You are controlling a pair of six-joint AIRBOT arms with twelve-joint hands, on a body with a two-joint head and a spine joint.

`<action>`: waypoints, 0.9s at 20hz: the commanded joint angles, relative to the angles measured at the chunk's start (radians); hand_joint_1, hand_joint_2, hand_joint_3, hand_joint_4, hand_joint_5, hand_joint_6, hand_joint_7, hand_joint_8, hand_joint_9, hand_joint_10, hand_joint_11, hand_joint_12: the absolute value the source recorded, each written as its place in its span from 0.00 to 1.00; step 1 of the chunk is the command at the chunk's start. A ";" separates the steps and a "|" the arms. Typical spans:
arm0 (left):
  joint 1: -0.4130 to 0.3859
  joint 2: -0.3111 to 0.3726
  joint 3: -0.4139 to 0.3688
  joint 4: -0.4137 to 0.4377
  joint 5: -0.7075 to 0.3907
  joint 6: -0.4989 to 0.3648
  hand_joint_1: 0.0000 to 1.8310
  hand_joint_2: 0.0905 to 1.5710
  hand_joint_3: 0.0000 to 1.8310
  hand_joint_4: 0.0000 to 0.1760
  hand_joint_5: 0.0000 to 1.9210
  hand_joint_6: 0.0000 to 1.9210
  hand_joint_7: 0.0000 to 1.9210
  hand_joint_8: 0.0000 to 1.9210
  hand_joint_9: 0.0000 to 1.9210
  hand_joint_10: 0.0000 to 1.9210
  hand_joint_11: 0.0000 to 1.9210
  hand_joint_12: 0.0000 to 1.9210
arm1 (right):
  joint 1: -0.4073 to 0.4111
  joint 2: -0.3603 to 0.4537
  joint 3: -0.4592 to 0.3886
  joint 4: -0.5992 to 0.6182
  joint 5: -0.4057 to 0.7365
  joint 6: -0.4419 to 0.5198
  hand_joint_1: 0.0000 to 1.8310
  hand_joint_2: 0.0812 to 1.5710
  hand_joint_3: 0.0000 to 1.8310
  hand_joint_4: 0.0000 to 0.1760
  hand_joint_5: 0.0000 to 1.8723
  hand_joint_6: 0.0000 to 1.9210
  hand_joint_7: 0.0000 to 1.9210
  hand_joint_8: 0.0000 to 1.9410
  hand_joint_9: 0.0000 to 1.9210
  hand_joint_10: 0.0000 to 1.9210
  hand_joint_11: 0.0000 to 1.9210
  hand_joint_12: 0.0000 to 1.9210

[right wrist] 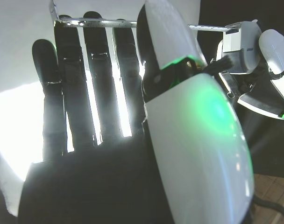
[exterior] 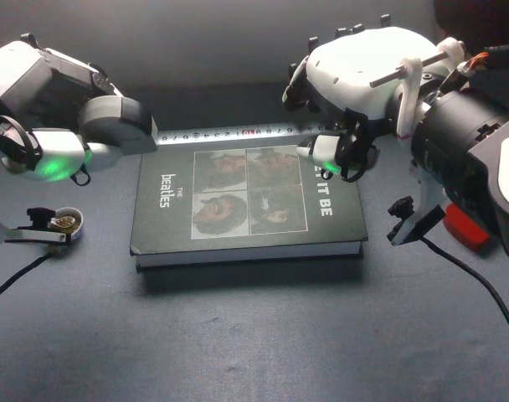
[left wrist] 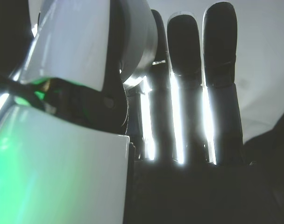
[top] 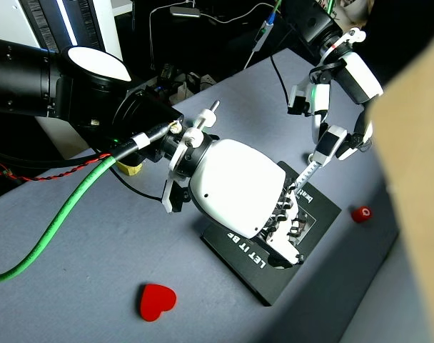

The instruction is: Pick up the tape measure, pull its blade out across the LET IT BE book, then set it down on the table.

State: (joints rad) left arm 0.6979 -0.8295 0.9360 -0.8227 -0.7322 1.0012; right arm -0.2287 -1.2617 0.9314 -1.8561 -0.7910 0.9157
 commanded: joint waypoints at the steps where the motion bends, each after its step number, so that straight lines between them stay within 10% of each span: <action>1: -0.010 0.007 0.003 0.035 -0.114 -0.012 0.76 0.67 0.00 0.00 0.54 0.35 0.59 0.43 0.48 0.63 0.44 0.55 | 0.016 0.003 0.001 -0.080 -0.041 0.006 0.53 0.71 0.00 0.00 0.40 0.00 0.46 0.00 0.43 0.02 0.18 0.63; 10: -0.008 0.008 0.003 0.034 -0.125 -0.010 0.76 0.66 0.00 0.00 0.55 0.34 0.59 0.43 0.48 0.63 0.45 0.56 | 0.012 0.004 0.001 -0.080 -0.033 0.017 0.55 0.72 0.00 0.00 0.44 0.02 0.49 0.02 0.47 0.03 0.23 0.65; 11: -0.008 0.008 0.003 0.034 -0.126 -0.010 0.76 0.66 0.00 0.00 0.55 0.34 0.58 0.43 0.48 0.63 0.45 0.56 | 0.011 0.004 0.001 -0.080 -0.032 0.018 0.63 0.73 0.00 0.00 0.40 0.54 0.51 0.42 0.50 0.06 0.27 0.68; 12: -0.008 0.008 0.003 0.034 -0.128 -0.010 0.76 0.66 0.00 0.00 0.55 0.34 0.59 0.43 0.48 0.63 0.45 0.56 | 0.011 0.004 0.001 -0.080 -0.031 0.019 0.64 0.75 0.00 0.00 0.39 0.68 0.48 0.55 0.52 0.08 0.30 0.70; 15: -0.008 0.008 0.002 0.034 -0.132 -0.010 0.76 0.66 0.00 0.00 0.56 0.33 0.59 0.42 0.48 0.62 0.45 0.56 | 0.014 0.005 0.001 -0.080 -0.031 0.021 0.64 0.75 0.00 0.04 0.40 0.71 0.46 0.58 0.44 0.38 0.34 0.74; 18: -0.008 0.008 0.002 0.034 -0.132 -0.010 0.76 0.66 0.00 0.00 0.56 0.33 0.59 0.42 0.48 0.62 0.44 0.56 | 0.015 0.006 0.001 -0.080 -0.029 0.023 0.64 0.76 0.00 0.00 0.38 0.69 0.47 0.61 0.43 0.45 0.35 0.75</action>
State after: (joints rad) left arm 0.6979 -0.8295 0.9360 -0.8219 -0.7429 1.0012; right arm -0.2276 -1.2613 0.9325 -1.8626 -0.7818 0.9371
